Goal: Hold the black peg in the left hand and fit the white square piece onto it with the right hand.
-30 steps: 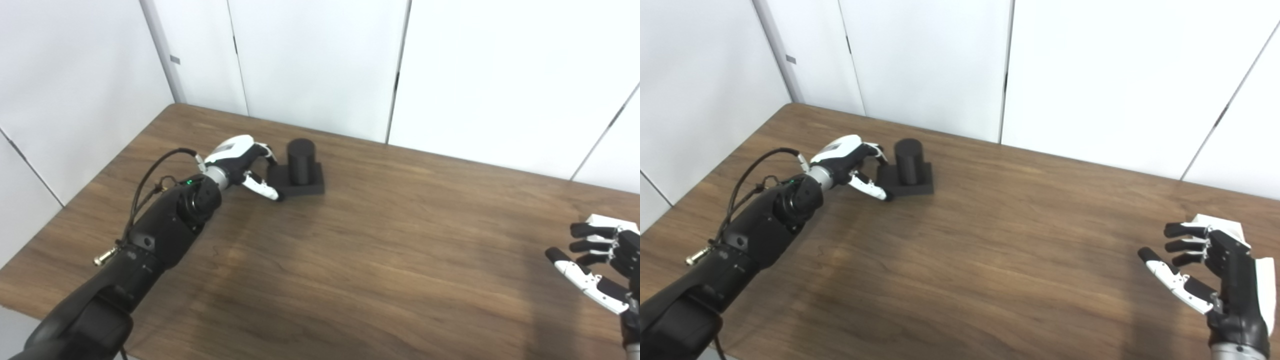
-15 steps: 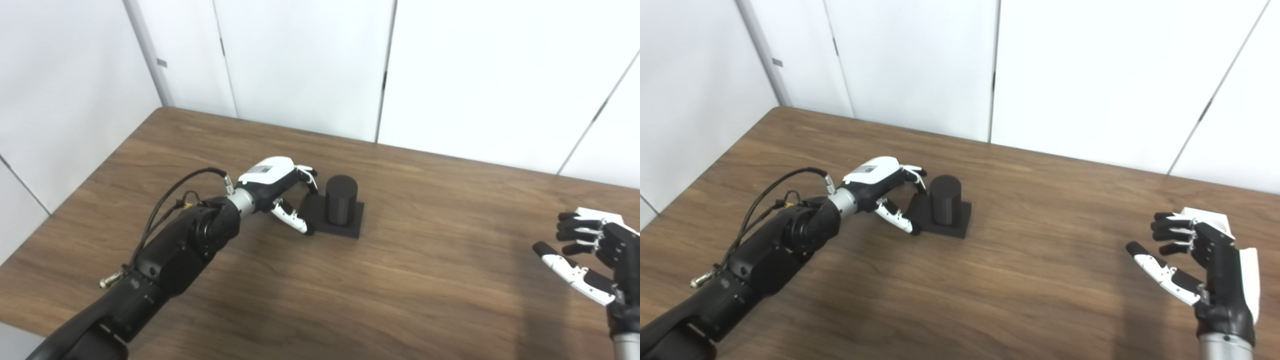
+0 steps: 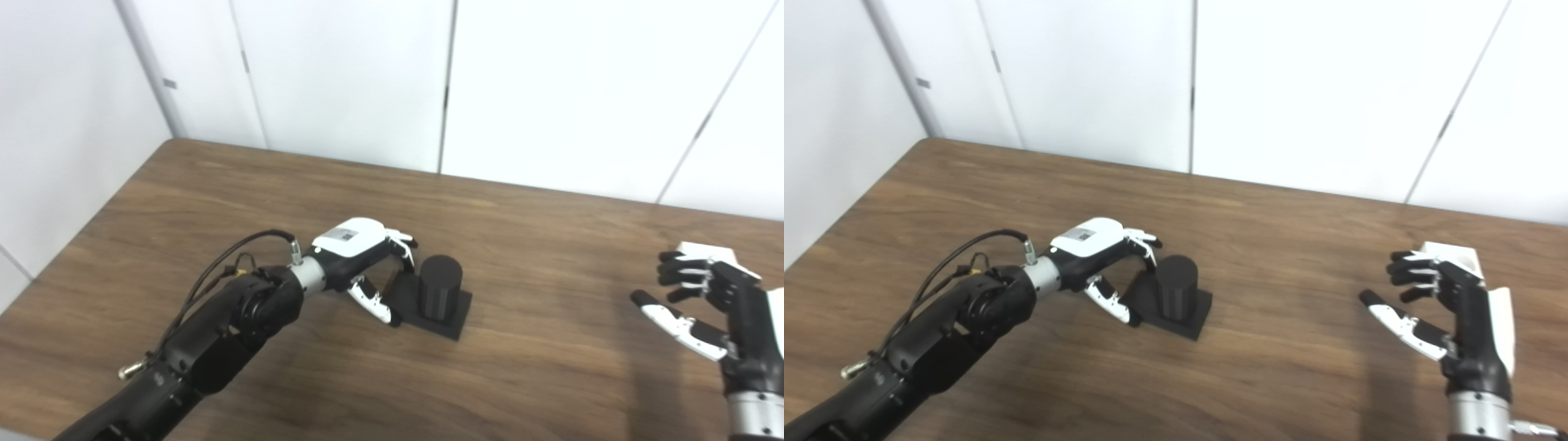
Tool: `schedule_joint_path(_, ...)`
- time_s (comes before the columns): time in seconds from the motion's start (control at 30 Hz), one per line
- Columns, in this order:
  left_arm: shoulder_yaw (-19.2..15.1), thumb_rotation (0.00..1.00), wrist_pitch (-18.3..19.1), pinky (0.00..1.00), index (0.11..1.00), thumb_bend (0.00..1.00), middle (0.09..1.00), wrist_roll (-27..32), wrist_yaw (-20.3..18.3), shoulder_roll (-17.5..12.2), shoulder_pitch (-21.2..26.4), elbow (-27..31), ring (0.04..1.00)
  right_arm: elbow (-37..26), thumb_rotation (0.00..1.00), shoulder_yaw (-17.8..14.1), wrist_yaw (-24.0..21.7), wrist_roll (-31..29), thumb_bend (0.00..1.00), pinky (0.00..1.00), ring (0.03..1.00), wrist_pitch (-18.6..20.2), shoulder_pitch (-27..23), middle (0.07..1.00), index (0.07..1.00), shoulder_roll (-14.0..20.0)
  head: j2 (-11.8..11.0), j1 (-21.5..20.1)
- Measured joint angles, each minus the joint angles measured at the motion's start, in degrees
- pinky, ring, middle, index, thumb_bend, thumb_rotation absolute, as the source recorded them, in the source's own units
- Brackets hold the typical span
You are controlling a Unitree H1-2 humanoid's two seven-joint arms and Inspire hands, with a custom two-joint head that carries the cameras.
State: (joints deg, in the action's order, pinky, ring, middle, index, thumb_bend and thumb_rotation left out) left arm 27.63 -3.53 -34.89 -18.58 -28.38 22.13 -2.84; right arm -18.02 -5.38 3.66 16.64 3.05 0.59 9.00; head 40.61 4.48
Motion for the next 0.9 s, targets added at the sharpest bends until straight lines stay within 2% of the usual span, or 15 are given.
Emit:
schedule_joint_path(0.13, 1.32, 0.07, -2.07, 0.76, 0.491, 0.52, 0.887, -1.88, 0.09, 1.24, 0.51, -0.01, 0.891, 0.03, 0.11, 0.05, 0.15, 0.51, 0.50, 0.43, 0.546, -0.71, -0.01, 0.646, 0.493, 0.00, 0.62, -1.76)
schedule_joint_path(0.3, 2.86, 0.07, -3.74, 0.77, 0.490, 0.52, 0.893, -3.66, 0.02, 2.33, 1.18, -0.01, 0.900, 0.40, 0.12, 0.10, 0.33, 0.61, 0.50, 0.42, 0.541, -1.07, -0.13, 0.643, 0.493, 0.00, 1.23, -4.57)
schedule_joint_path(0.47, 4.38, 0.07, -4.26, 0.81, 0.491, 0.52, 0.890, -6.30, -0.04, 2.40, 2.11, 0.39, 0.905, 0.72, 0.12, 0.58, 0.87, 0.72, 0.50, 0.43, 0.543, -1.37, -0.62, 0.636, 0.493, -0.03, 1.49, -6.24)
schedule_joint_path(0.6, 6.04, 0.07, -5.75, 0.83, 0.491, 0.52, 0.886, -9.45, -0.04, 2.15, 3.11, 1.20, 0.900, 1.25, 0.12, 0.94, 1.09, 0.73, 0.50, 0.44, 0.563, -1.37, -0.97, 0.647, 0.494, -0.25, 1.58, -10.97)
schedule_joint_path(0.67, 6.45, 0.07, -6.25, 0.83, 0.490, 0.52, 0.880, -10.38, -0.04, 2.07, 3.41, 1.33, 0.895, 1.30, 0.12, 1.07, 1.24, 0.74, 0.50, 0.44, 0.566, -1.33, -0.97, 0.651, 0.494, -0.58, 1.58, -10.99)
schedule_joint_path(0.7, 6.62, 0.07, -6.51, 0.83, 0.490, 0.52, 0.875, -10.87, -0.01, 2.04, 3.56, 1.35, 0.890, 1.29, 0.12, 1.16, 1.31, 0.90, 0.50, 0.44, 0.565, -1.29, -0.97, 0.652, 0.494, -0.77, 1.41, -13.25)
schedule_joint_path(0.8, 6.85, 0.07, -7.42, 0.84, 0.490, 0.52, 0.874, -11.30, 0.16, 1.84, 3.77, 1.33, 0.892, 1.29, 0.12, 1.52, 1.31, 2.05, 0.50, 0.44, 0.563, -1.26, -1.07, 0.651, 0.494, -0.94, 0.44, -14.49)
schedule_joint_path(0.9, 6.86, 0.07, -8.19, 0.83, 0.489, 0.52, 0.875, -11.59, 0.49, 1.63, 3.81, 1.14, 0.882, 1.23, 0.12, 1.44, 1.23, 2.53, 0.50, 0.45, 0.581, -1.01, -1.82, 0.650, 0.495, -0.81, -0.79, -18.01)
